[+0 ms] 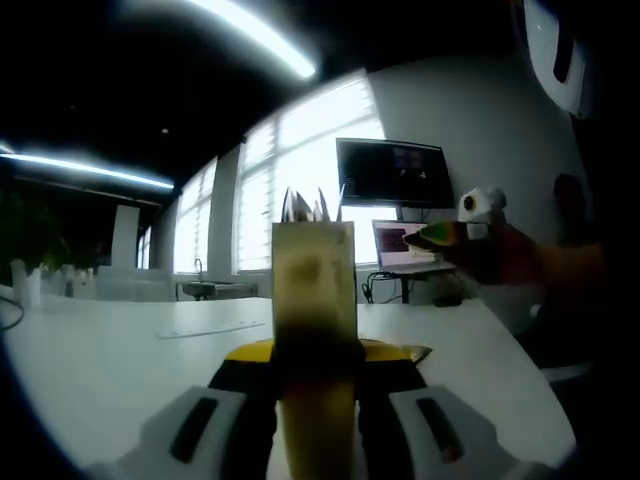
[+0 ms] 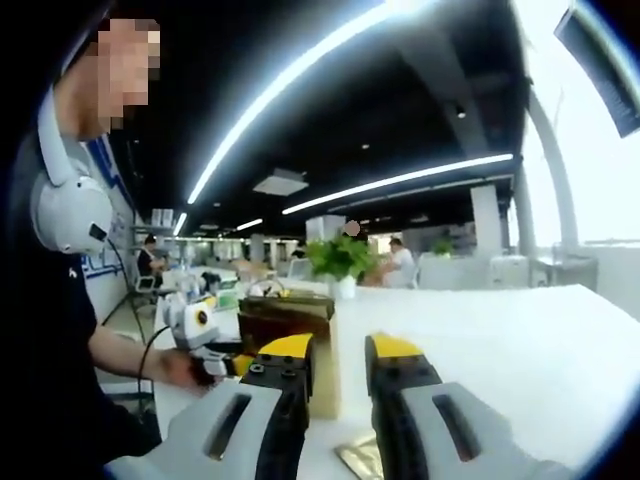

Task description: Extract single mask from mask box in order stack masks on table

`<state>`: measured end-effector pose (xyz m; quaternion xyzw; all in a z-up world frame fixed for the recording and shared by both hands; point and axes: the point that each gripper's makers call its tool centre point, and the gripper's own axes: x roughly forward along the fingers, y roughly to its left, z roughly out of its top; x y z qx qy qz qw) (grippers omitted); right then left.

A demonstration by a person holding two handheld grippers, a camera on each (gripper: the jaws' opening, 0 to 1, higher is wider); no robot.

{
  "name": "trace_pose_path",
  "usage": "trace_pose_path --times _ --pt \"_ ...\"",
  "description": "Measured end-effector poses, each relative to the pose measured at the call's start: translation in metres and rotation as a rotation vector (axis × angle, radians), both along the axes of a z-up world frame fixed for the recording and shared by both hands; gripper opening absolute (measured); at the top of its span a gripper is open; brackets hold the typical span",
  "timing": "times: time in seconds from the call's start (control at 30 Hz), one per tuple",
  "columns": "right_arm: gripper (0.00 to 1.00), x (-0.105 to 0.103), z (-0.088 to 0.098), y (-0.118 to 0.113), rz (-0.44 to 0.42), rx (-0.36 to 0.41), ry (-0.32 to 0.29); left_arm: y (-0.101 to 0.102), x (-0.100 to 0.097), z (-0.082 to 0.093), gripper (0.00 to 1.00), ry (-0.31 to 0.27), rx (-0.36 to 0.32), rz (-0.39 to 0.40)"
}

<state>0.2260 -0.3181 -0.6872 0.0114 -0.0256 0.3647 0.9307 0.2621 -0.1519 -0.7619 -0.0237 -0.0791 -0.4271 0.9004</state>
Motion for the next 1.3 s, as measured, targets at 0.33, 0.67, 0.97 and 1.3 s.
trace_pose_path --times 0.33,0.67,0.97,1.3 --pt "0.18 -0.002 0.002 0.0 0.0 -0.019 -0.007 0.0 0.0 0.0 0.32 -0.002 0.002 0.002" --pt "0.18 -0.003 0.003 0.002 0.002 -0.014 -0.008 0.0 0.0 0.0 0.32 -0.001 0.001 0.0" --pt "0.18 -0.003 0.013 0.01 0.027 0.003 -0.02 0.0 0.0 0.0 0.32 -0.001 0.001 0.001" --pt "0.18 -0.005 0.017 0.014 0.039 -0.005 -0.02 0.0 0.0 0.0 0.32 -0.001 0.001 0.0"
